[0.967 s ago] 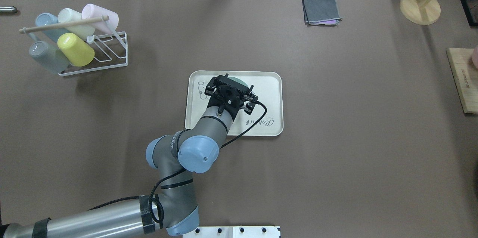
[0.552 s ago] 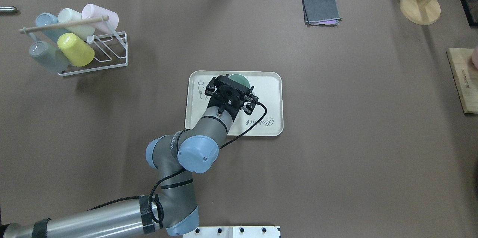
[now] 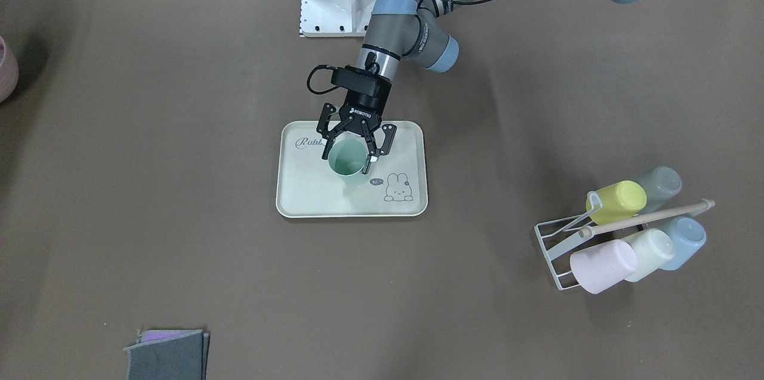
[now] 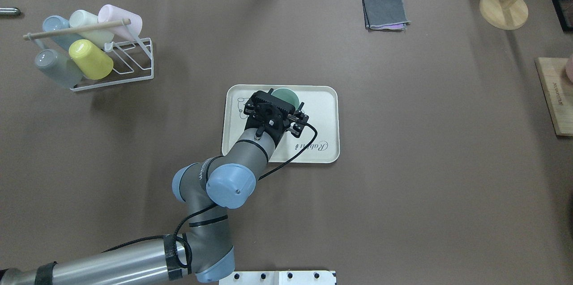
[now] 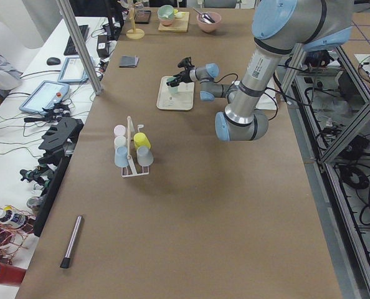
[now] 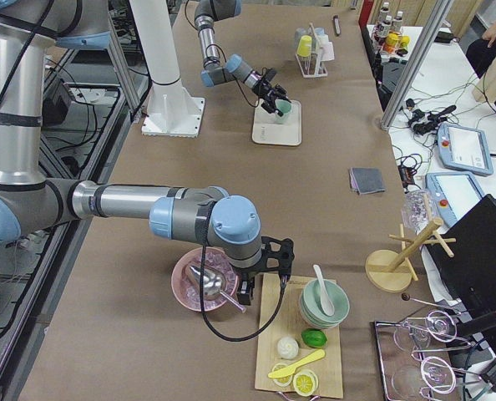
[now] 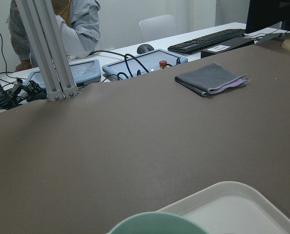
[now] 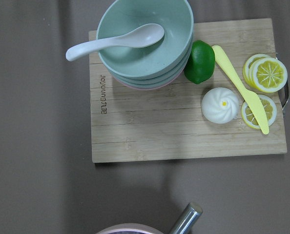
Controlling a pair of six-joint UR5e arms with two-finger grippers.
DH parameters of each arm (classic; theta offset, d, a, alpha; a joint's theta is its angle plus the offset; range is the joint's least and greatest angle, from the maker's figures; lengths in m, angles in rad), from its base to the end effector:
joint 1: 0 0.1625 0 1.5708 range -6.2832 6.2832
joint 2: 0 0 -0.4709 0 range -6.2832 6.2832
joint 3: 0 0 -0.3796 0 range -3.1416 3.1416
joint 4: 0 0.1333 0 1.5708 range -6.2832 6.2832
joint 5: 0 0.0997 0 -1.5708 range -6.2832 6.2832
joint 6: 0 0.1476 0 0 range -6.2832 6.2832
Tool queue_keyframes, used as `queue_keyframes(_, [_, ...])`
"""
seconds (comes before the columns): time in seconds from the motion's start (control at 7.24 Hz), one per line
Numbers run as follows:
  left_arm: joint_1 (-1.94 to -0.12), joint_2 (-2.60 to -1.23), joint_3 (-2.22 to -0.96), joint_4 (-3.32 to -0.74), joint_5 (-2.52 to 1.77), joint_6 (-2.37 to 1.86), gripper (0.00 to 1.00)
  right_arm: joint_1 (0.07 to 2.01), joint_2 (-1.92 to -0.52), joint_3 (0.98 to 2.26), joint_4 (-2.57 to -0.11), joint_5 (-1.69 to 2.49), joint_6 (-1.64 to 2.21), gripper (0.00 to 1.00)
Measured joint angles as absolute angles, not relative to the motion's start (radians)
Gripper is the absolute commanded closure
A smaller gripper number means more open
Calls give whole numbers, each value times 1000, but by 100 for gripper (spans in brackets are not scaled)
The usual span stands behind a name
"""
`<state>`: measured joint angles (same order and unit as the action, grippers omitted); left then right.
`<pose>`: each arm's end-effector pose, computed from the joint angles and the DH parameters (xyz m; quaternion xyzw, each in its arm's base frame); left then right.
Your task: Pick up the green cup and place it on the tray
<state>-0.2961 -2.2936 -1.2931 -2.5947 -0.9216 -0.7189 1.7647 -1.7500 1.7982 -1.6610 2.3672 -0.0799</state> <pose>0.6823 -0.4408 0.2650 0.5437 0.4049 -0.0126 0.7351 0.1025 -0.3778 0.7149 0.0337 -0.3867 0.0606 0.9196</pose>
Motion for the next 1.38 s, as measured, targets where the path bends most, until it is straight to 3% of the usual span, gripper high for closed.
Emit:
queue_keyframes(0.83, [-293, -2233, -1300, -2752, -940, -755, 2, 1678, -1554, 1606, -1661, 2337, -69, 0])
queue_keyframes(1.38, [-320, -2161, -1436, -2743, -987, -746, 2, 1675, -1544, 1598, -1662, 2345, -70, 0])
